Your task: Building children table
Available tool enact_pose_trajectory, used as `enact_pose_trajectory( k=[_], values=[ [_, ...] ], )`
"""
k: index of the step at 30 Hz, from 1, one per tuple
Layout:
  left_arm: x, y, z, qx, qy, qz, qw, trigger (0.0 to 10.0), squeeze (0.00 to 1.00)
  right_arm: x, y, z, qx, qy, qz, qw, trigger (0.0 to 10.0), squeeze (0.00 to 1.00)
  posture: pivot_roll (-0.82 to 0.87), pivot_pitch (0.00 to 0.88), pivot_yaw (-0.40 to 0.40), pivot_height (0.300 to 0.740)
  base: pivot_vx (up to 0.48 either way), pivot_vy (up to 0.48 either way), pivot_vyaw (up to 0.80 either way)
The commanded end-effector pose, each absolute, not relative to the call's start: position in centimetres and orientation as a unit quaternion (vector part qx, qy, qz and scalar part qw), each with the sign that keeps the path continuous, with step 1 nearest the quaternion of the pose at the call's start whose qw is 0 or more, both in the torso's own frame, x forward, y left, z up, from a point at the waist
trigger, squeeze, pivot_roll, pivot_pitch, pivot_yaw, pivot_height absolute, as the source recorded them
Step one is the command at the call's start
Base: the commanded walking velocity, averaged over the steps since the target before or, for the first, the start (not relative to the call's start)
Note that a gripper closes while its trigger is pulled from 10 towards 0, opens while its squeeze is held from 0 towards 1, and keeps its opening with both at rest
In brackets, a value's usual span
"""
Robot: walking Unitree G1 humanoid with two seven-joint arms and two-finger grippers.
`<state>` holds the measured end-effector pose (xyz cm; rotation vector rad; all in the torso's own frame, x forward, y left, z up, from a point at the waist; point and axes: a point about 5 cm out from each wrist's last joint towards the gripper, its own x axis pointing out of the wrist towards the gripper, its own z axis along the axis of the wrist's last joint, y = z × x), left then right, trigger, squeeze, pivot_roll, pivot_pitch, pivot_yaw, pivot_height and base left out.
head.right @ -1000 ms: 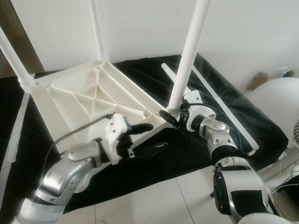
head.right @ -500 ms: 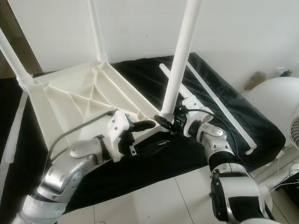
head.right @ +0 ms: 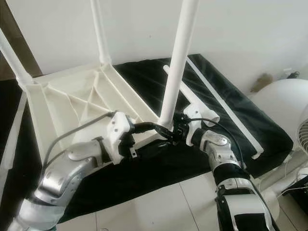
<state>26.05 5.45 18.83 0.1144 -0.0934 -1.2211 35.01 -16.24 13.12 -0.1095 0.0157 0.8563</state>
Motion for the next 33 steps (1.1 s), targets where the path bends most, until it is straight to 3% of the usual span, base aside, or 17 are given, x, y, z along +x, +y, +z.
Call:
enact_pose_trajectory(
  k=[1, 9, 14, 20, 25, 33],
  values=[
    [26.2, 5.3, 18.7, 0.064, -0.042, -0.570, 0.818, 10.0, 0.00, 34.9, -15.7, 12.5, -0.061, 0.023, 0.423, 0.904, 10.0, 0.00, -0.03, 0.022, -0.016, 0.740, 0.000, 0.000, 0.00],
    [26.3, 5.1, 18.7, 0.064, -0.046, -0.559, 0.825, 10.0, 0.00, 35.7, -14.7, 13.4, -0.070, 0.003, 0.399, 0.914, 10.0, 0.00, -0.02, 0.012, -0.025, 0.740, 0.000, 0.000, 0.00],
    [27.4, 5.0, 18.1, 0.080, -0.042, -0.516, 0.852, 10.0, 0.00, 35.3, -14.8, 13.0, -0.052, -0.011, 0.383, 0.922, 10.0, 0.00, 0.00, 0.013, -0.036, 0.740, 0.000, 0.000, 0.00],
    [27.7, 5.2, 18.0, 0.086, -0.041, -0.504, 0.858, 10.0, 0.00, 34.9, -15.1, 12.8, -0.046, -0.016, 0.377, 0.925, 10.0, 0.00, 0.00, 0.020, -0.035, 0.740, 0.000, 0.000, 0.00],
    [29.0, 5.6, 17.0, 0.119, -0.018, -0.459, 0.880, 10.0, 0.00, 33.0, -16.2, 11.9, -0.033, -0.008, 0.382, 0.924, 10.0, 0.00, -0.02, 0.038, -0.023, 0.740, 0.000, 0.000, 0.00],
    [29.8, 5.1, 16.5, 0.135, 0.000, -0.443, 0.887, 10.0, 0.00, 31.0, -16.8, 11.4, -0.025, -0.006, 0.377, 0.926, 10.0, 0.00, -0.04, 0.055, -0.010, 0.740, 0.000, 0.000, 0.00]
  ],
)
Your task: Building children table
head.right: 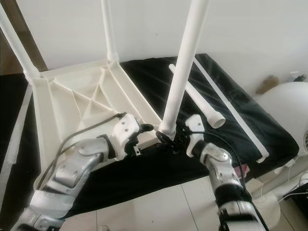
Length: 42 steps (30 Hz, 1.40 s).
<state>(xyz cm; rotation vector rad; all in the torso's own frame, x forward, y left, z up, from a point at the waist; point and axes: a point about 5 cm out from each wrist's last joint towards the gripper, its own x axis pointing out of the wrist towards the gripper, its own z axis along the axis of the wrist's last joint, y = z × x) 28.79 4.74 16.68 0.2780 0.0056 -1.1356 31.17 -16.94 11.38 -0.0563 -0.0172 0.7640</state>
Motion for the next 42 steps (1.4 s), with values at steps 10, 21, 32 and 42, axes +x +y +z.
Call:
enact_pose_trajectory(
  k=[10, 21, 32, 42],
  values=[
    [30.6, 5.7, 15.5, 0.175, 0.032, -0.432, 0.884, 10.0, 0.00, 28.6, -16.9, 11.6, -0.003, -0.009, 0.365, 0.931, 10.0, 0.00, -0.05, 0.070, 0.001, 0.740, 0.000, 0.000, 0.00],
    [30.8, 7.0, 14.9, 0.193, 0.052, -0.424, 0.883, 10.0, 0.00, 26.4, -17.8, 12.2, 0.002, 0.009, 0.363, 0.932, 10.0, 0.00, -0.05, 0.081, -0.005, 0.740, 0.000, 0.000, 0.00],
    [30.6, 8.9, 14.2, 0.219, 0.080, -0.436, 0.869, 10.0, 0.00, 23.8, -19.0, 12.2, -0.001, 0.035, 0.354, 0.935, 10.0, 0.00, -0.05, 0.092, -0.001, 0.740, 0.000, 0.000, 0.00],
    [26.7, 8.8, 13.0, 0.230, 0.102, -0.573, 0.780, 10.0, 0.00, 23.2, -19.7, 12.5, 0.002, 0.045, 0.331, 0.942, 10.0, 0.00, -0.06, 0.090, 0.003, 0.740, 0.000, 0.000, 0.00]
  ],
)
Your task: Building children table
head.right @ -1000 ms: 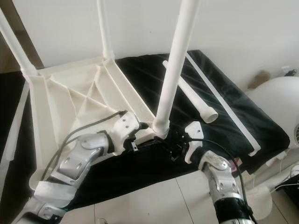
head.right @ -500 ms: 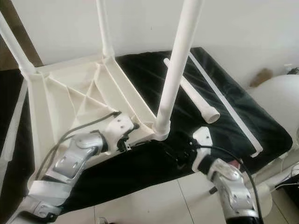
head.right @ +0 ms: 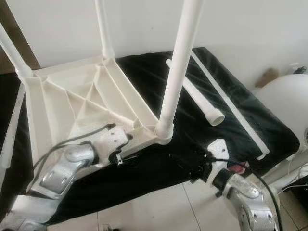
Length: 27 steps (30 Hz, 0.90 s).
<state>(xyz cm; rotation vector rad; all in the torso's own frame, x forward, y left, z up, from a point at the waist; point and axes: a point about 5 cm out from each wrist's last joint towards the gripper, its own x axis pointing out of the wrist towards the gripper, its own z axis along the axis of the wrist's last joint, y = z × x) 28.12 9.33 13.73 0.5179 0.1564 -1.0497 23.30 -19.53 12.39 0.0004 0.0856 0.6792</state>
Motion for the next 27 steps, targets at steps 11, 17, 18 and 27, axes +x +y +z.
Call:
enact_pose_trajectory(
  k=[11, 17, 18, 27],
  values=[
    [24.2, 8.3, 13.4, 0.195, 0.105, -0.647, 0.729, 10.0, 0.00, 23.5, -19.8, 12.7, -0.003, 0.048, 0.330, 0.943, 10.0, 0.00, -0.05, 0.078, -0.001, 0.740, 0.000, 0.000, 0.00],
    [22.9, 8.6, 13.6, 0.178, 0.122, -0.675, 0.705, 10.0, 0.00, 23.7, -19.7, 12.8, -0.004, 0.049, 0.335, 0.941, 10.0, 0.00, -0.05, 0.072, 0.001, 0.740, 0.000, 0.000, 0.00],
    [22.8, 8.8, 13.5, 0.173, 0.130, -0.679, 0.702, 10.0, 0.00, 23.8, -19.6, 12.8, -0.003, 0.049, 0.339, 0.940, 10.0, 0.00, -0.05, 0.072, 0.003, 0.740, 0.000, 0.000, 0.00],
    [25.0, 7.9, 13.7, 0.185, 0.084, -0.610, 0.766, 10.0, 0.00, 24.1, -19.2, 13.0, -0.023, 0.048, 0.365, 0.929, 10.0, 0.00, -0.04, 0.072, 0.009, 0.740, 0.000, 0.000, 0.00]
  ],
)
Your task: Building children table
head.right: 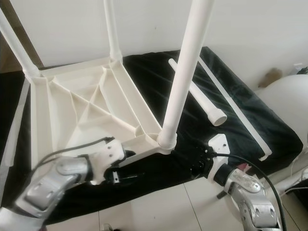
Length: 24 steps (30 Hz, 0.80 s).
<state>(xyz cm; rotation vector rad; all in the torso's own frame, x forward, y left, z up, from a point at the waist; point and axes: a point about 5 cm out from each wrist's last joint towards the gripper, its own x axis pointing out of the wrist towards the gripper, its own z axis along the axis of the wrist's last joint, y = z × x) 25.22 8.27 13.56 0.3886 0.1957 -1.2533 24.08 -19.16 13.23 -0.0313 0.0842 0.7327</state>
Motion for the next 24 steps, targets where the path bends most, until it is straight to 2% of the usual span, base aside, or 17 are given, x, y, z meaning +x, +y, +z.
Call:
enact_pose_trajectory(
  k=[1, 2, 3, 10, 15, 16, 17, 19, 23, 24],
  values=[
    [25.3, 7.5, 13.9, 0.171, 0.079, -0.597, 0.780, 10.0, 0.00, 24.2, -19.1, 13.1, -0.027, 0.047, 0.370, 0.927, 10.0, 0.00, -0.04, 0.073, 0.006, 0.740, 0.000, 0.000, 0.00],
    [25.3, 7.5, 13.9, 0.171, 0.079, -0.597, 0.780, 10.0, 0.00, 24.2, -19.1, 13.1, -0.027, 0.047, 0.370, 0.927, 10.0, 0.00, -0.04, 0.073, 0.006, 0.740, 0.000, 0.000, 0.00],
    [25.4, 7.2, 14.0, 0.138, 0.092, -0.589, 0.791, 10.0, 0.00, 24.4, -19.1, 13.2, -0.035, 0.047, 0.371, 0.927, 10.0, 0.00, -0.04, 0.073, 0.005, 0.740, 0.000, 0.000, 0.00],
    [25.2, 6.1, 15.5, 0.078, 0.046, -0.570, 0.817, 10.0, 0.00, 25.7, -19.0, 13.6, -0.052, 0.037, 0.374, 0.925, 10.0, 0.00, -0.03, 0.070, -0.006, 0.740, 0.000, 0.000, 0.00],
    [25.1, 6.2, 16.3, 0.056, 0.021, -0.575, 0.816, 10.0, 0.00, 26.1, -18.9, 13.9, -0.054, 0.029, 0.373, 0.926, 10.0, 0.00, -0.02, 0.067, -0.014, 0.740, 0.000, 0.000, 0.00],
    [24.7, 6.3, 16.8, 0.039, 0.016, -0.594, 0.804, 10.0, 0.00, 26.1, -18.7, 14.0, -0.048, 0.028, 0.383, 0.922, 10.0, 1.00, -0.01, 0.067, -0.017, 0.740, 0.000, 0.000, 0.00],
    [24.2, 6.5, 17.3, 0.032, 0.005, -0.611, 0.791, 10.0, 0.00, 26.0, -18.5, 14.1, -0.039, 0.028, 0.396, 0.917, 10.0, 1.00, -0.01, 0.065, -0.018, 0.740, 0.000, 0.000, 0.00],
    [24.0, 6.7, 17.7, 0.022, 0.005, -0.622, 0.783, 10.0, 0.00, 26.0, -18.4, 14.1, -0.036, 0.028, 0.405, 0.913, 10.0, 1.00, -0.01, 0.066, -0.021, 0.740, 0.000, 0.000, 0.00],
    [23.9, 6.8, 18.0, 0.023, 0.005, -0.626, 0.779, 10.0, 0.00, 26.2, -18.1, 14.2, -0.045, 0.025, 0.408, 0.911, 10.0, 1.00, -0.01, 0.064, -0.023, 0.740, 0.000, 0.000, 0.00],
    [24.0, 6.9, 18.1, 0.027, 0.003, -0.624, 0.781, 10.0, 0.00, 26.5, -17.9, 14.3, -0.052, 0.023, 0.411, 0.910, 10.0, 0.00, -0.01, 0.064, -0.023, 0.740, 0.000, 0.000, 0.00]
  ],
)
